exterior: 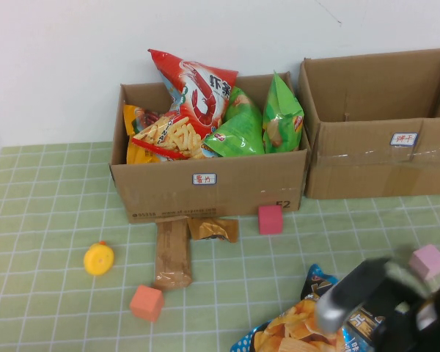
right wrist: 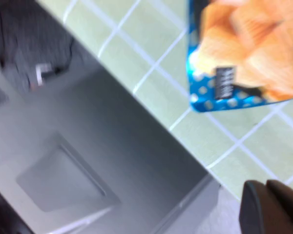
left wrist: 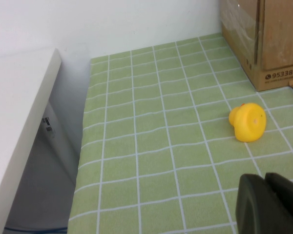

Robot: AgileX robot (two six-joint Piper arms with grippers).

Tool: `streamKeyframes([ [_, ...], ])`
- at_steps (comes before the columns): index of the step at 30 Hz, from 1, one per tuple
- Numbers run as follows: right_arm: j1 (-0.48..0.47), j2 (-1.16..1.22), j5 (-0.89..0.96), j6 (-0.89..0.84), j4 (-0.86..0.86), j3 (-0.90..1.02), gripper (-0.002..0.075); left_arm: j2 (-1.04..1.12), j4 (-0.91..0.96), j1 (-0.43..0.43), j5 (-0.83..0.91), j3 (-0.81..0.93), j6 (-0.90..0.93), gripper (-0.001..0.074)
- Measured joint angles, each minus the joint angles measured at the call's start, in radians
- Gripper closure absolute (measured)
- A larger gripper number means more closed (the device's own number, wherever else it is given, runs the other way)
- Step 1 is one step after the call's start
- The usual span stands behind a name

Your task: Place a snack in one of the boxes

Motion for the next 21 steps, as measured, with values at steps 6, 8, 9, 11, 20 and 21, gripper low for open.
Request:
streamKeyframes([
  [6,0.064,0.177,-0.065,0.018,-0.018,-0.002,0.0728,0.000,0.000,0.000,0.000,0.000,0.000,0.0737],
  [8,0.065,0.223,-0.077,0.020,-0.022,-0.014,0.0728,0.000,0.000,0.000,0.000,0.000,0.000,0.0737],
  [9,0.065,0.245,-0.086,0.022,-0.022,-0.019,0.0728,0.000,0.000,0.000,0.000,0.000,0.000,0.0737],
  [11,0.067,0.275,-0.096,0.025,-0.024,-0.026,0.0728,0.000,0.000,0.000,0.000,0.000,0.000,0.0737],
  [20,0.067,0.353,-0.214,0.025,-0.026,-0.029,0.0728,0.000,0.000,0.000,0.000,0.000,-0.003,0.0737],
  [21,0.067,0.361,-0.236,0.025,-0.028,-0.029,0.0728,0.000,0.000,0.000,0.000,0.000,-0.003,0.0737],
])
